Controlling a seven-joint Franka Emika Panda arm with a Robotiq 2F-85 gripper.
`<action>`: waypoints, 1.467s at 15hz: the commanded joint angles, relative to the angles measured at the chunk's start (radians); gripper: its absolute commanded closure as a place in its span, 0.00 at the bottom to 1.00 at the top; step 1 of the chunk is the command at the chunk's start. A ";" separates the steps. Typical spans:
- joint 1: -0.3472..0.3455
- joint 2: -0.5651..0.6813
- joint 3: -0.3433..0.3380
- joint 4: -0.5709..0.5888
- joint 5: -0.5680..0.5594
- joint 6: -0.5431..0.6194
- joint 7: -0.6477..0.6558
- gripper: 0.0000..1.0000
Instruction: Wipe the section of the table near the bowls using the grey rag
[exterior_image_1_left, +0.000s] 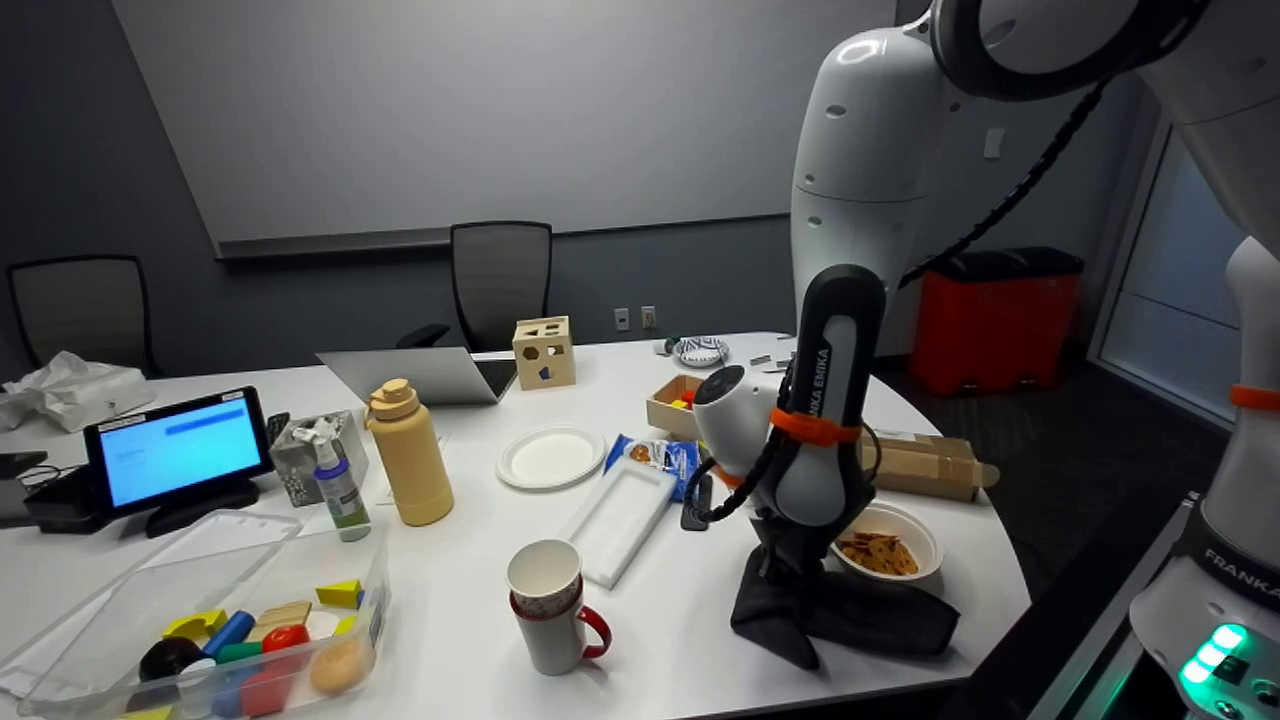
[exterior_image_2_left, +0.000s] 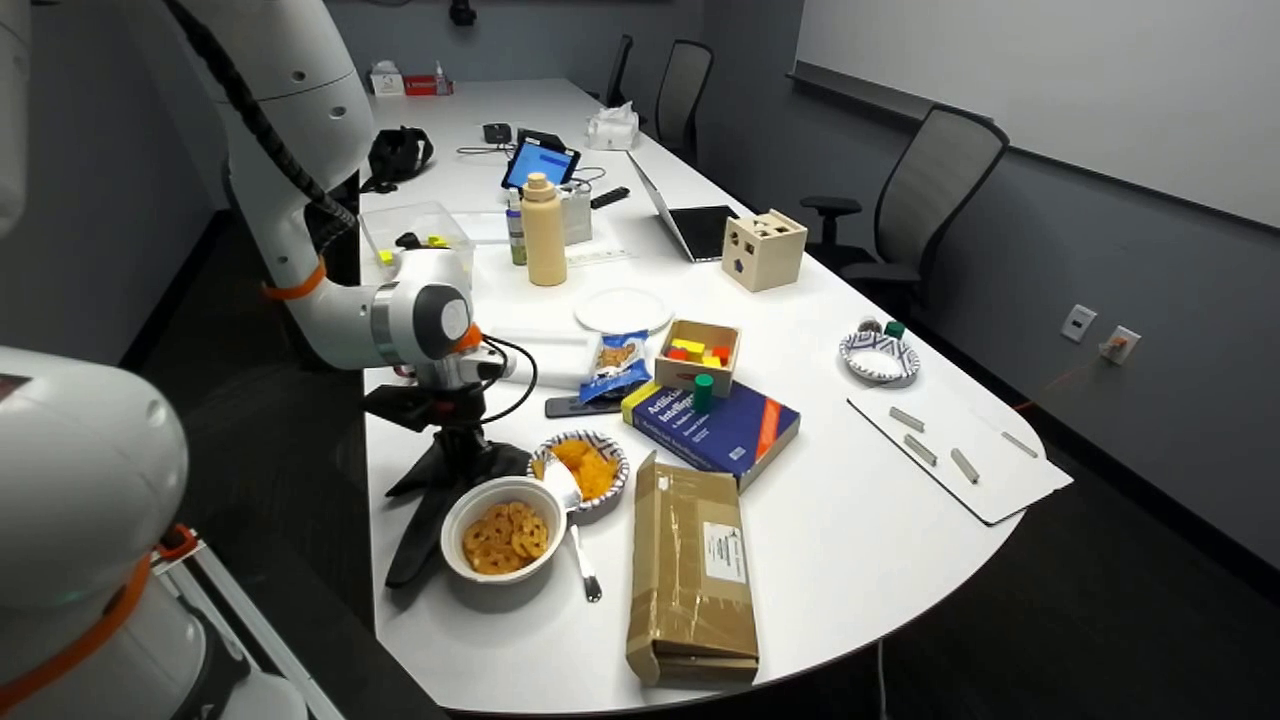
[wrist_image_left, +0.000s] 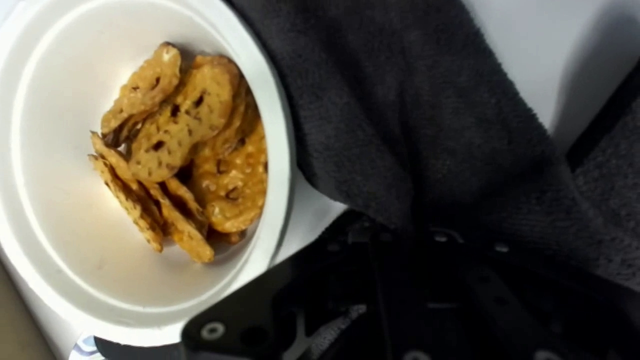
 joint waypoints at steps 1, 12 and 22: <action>-0.011 0.103 0.011 0.084 0.009 0.084 0.059 0.98; -0.096 0.129 0.139 0.220 0.116 0.113 0.079 0.98; 0.021 0.033 0.126 0.123 0.041 -0.012 0.070 0.98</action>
